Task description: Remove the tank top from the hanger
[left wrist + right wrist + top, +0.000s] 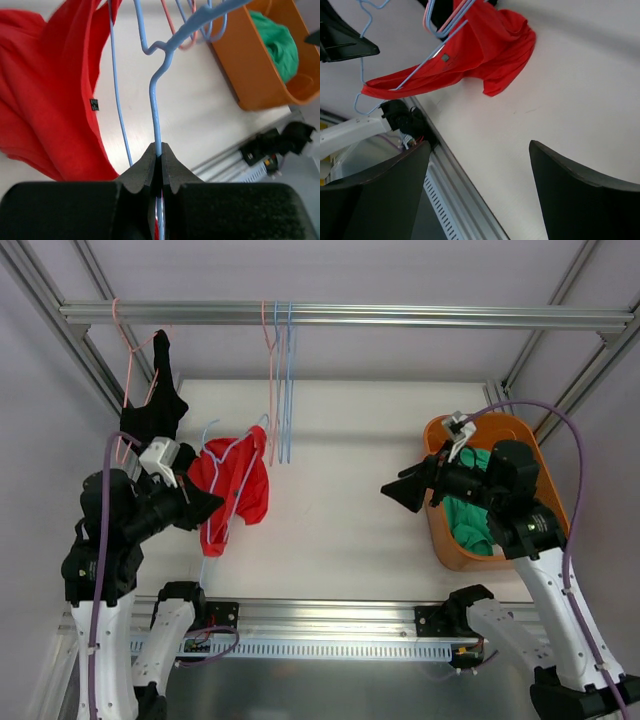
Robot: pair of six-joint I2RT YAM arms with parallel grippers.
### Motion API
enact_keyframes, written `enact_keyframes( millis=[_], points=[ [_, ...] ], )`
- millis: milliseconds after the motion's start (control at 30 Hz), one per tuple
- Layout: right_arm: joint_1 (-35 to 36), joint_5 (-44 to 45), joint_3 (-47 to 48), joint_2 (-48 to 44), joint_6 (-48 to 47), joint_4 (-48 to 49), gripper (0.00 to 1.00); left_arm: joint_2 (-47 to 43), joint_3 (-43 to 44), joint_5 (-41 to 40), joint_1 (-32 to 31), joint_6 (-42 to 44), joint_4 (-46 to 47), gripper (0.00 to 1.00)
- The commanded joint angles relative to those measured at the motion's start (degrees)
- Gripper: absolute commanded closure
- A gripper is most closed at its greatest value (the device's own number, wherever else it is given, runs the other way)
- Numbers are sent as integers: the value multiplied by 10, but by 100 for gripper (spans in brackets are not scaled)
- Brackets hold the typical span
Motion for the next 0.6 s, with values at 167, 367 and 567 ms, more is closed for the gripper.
enact_keyframes(
  millis=[167,367,567],
  points=[
    [159,79,-157,-15,21,192,20,-86,-208,144,-76,-41,-42,100],
    [293,220,-267,45,39,375,23,-118,-235,221,-138,-48,-48,100],
    [372,292,-266,146,23,476,32,-112,-180,274,-157,-53,-43,100]
  ],
)
